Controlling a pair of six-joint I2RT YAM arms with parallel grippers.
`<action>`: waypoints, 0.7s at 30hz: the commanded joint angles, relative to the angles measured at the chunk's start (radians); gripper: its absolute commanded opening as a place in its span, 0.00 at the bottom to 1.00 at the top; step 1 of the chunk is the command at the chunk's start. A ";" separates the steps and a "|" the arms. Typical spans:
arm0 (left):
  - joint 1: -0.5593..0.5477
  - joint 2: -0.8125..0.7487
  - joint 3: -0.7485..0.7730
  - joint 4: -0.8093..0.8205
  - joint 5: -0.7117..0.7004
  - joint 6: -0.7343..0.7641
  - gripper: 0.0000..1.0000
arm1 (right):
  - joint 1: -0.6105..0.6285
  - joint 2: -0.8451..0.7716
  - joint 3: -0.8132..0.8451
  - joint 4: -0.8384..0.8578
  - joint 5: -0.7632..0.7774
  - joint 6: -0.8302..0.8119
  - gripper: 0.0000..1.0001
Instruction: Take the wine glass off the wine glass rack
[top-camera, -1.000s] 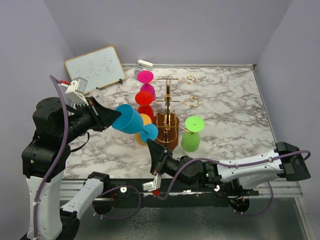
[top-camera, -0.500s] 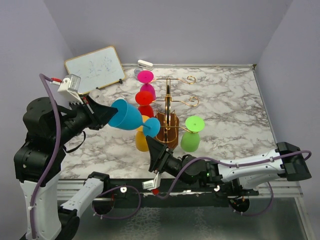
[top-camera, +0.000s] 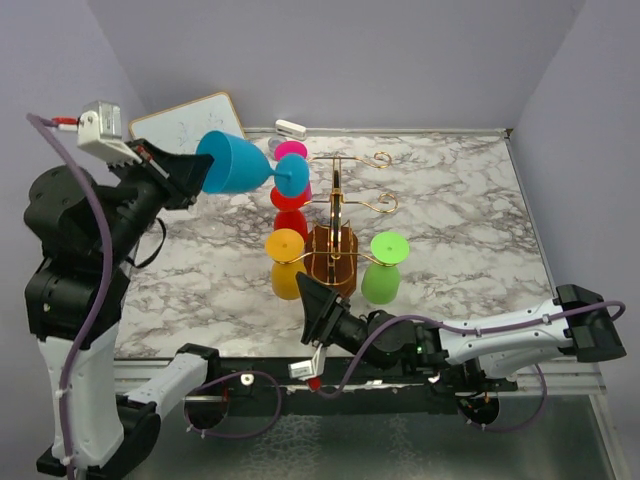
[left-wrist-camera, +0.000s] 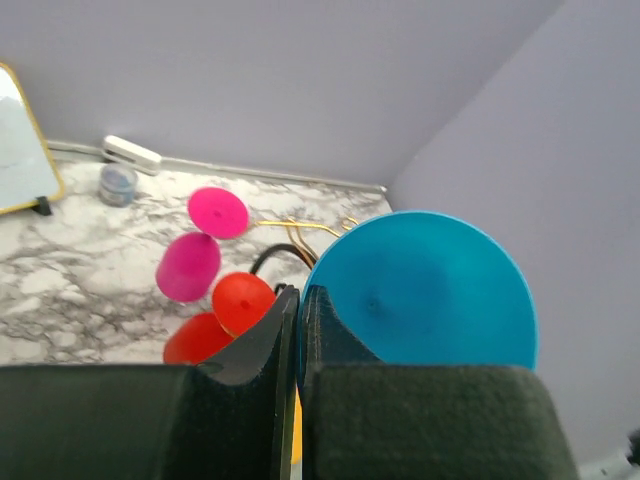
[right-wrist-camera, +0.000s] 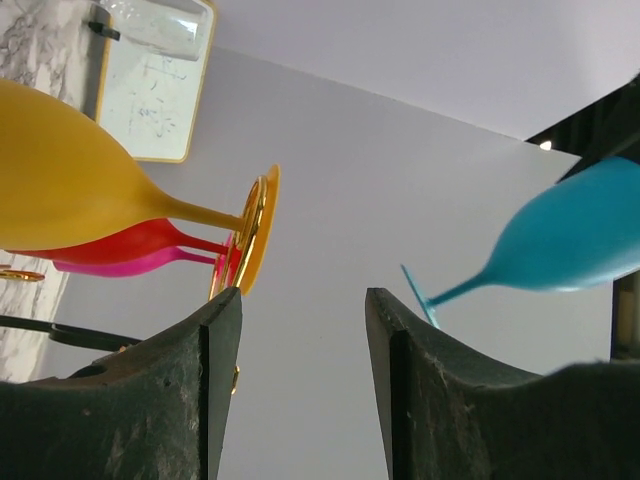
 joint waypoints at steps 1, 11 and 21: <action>-0.003 0.145 0.027 0.084 -0.220 0.079 0.00 | 0.005 -0.045 -0.008 0.041 0.024 0.007 0.53; -0.001 0.412 0.081 0.175 -0.427 0.242 0.00 | 0.004 -0.042 0.228 0.268 0.231 0.190 0.52; 0.118 0.675 0.233 0.107 -0.419 0.294 0.00 | -0.063 -0.061 0.577 0.111 0.470 0.593 0.50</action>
